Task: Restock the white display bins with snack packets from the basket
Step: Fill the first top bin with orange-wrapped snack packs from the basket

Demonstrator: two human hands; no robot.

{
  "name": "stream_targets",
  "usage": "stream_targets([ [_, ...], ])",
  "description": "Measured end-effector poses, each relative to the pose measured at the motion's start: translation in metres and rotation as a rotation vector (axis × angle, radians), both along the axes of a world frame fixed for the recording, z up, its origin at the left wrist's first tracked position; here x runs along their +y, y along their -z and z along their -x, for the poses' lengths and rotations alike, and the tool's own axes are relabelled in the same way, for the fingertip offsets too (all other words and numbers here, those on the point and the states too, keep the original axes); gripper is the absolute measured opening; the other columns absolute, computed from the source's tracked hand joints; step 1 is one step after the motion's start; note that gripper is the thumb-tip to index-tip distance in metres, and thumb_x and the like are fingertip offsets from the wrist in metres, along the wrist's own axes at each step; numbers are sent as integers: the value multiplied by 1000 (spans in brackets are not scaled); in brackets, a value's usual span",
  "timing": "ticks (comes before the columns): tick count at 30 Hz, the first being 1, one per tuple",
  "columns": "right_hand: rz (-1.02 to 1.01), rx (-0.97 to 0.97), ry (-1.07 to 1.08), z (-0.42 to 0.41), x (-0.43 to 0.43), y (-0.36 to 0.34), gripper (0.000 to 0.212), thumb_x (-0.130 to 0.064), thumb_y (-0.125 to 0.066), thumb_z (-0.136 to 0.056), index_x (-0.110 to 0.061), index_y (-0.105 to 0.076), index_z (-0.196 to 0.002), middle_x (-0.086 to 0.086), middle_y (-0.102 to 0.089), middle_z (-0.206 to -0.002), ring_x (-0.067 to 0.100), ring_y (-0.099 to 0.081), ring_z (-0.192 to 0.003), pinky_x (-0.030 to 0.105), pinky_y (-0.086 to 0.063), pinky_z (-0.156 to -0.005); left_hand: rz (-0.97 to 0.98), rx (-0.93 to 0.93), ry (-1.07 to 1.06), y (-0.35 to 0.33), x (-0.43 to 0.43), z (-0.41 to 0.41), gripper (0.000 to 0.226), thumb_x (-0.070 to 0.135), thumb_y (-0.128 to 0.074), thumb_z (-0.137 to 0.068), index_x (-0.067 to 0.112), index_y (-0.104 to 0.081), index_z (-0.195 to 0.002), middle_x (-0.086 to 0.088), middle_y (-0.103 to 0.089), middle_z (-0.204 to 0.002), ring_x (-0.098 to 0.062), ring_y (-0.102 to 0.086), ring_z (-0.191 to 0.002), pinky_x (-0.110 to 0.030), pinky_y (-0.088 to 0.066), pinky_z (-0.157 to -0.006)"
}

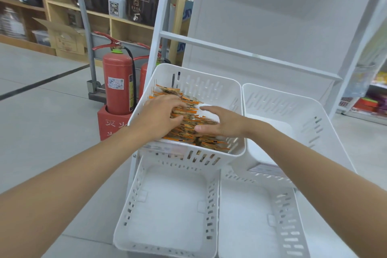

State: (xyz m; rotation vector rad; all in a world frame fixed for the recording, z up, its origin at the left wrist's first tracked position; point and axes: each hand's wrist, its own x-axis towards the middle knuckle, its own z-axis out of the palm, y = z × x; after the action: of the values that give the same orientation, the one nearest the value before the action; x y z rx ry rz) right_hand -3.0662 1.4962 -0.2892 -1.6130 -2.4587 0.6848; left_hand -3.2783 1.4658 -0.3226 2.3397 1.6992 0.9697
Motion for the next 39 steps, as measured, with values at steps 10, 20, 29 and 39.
stream_targets([
  [10,-490,302,134,-70,-187,54,24,-7,-66,-83,-13,-69,-106,-1,-64,-99,13,-59,-79,21,-46,-77,114,-236,115,33,-144,-85,13,14,-64,-86,19,-69,-96,6,-65,-88,-18,-60,-81,-33,-49,-73],
  [20,112,-89,491,-216,-299,205,17,-15,-61,-87,-10,-69,-101,7,-69,-104,26,-63,-102,27,-43,-81,606,-237,200,163,-263,-134,11,17,-66,-90,24,-69,-98,8,-66,-101,-7,-59,-79,-26,-50,-76],
  [29,48,-378,269,-216,-295,257,40,-25,-60,-87,-22,-54,-126,13,-52,-121,31,-56,-103,37,-48,-87,707,-220,137,182,-293,-121,17,14,-66,-91,26,-67,-102,9,-64,-103,-11,-61,-97,-32,-50,-92],
  [39,161,800,576,-145,-332,176,17,-9,-67,-88,-7,-54,-77,8,-62,-69,19,-60,-60,26,-54,-57,872,-451,317,154,-322,-166,67,22,-77,-84,26,-42,-141,13,-48,-129,-7,-52,-115,-24,-49,-89],
])
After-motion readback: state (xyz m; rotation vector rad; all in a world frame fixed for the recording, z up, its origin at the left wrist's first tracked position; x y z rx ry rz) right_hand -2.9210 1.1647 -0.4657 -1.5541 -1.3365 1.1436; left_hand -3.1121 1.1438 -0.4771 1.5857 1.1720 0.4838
